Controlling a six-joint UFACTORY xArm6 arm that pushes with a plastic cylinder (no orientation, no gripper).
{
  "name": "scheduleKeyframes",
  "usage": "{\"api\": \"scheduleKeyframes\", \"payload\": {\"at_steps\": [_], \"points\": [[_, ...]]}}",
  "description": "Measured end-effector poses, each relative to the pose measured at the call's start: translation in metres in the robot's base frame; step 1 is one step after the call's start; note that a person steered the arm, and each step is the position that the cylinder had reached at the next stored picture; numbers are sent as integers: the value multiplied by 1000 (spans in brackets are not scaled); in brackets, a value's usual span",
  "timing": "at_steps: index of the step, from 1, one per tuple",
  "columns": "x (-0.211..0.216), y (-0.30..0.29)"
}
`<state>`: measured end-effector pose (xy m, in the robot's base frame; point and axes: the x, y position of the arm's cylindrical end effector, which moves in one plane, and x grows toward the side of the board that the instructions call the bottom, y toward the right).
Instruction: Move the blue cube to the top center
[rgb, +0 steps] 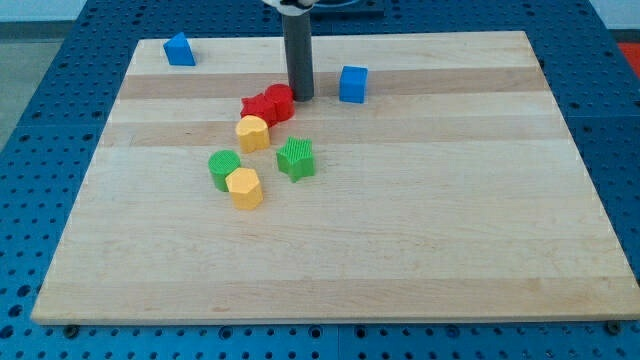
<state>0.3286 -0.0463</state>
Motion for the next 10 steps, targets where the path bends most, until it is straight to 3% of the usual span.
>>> {"api": "scheduleKeyframes", "payload": {"at_steps": [2, 4, 6, 8, 10], "points": [[21, 49], [-10, 103], [-40, 95], [-44, 55], [-44, 55]]}}
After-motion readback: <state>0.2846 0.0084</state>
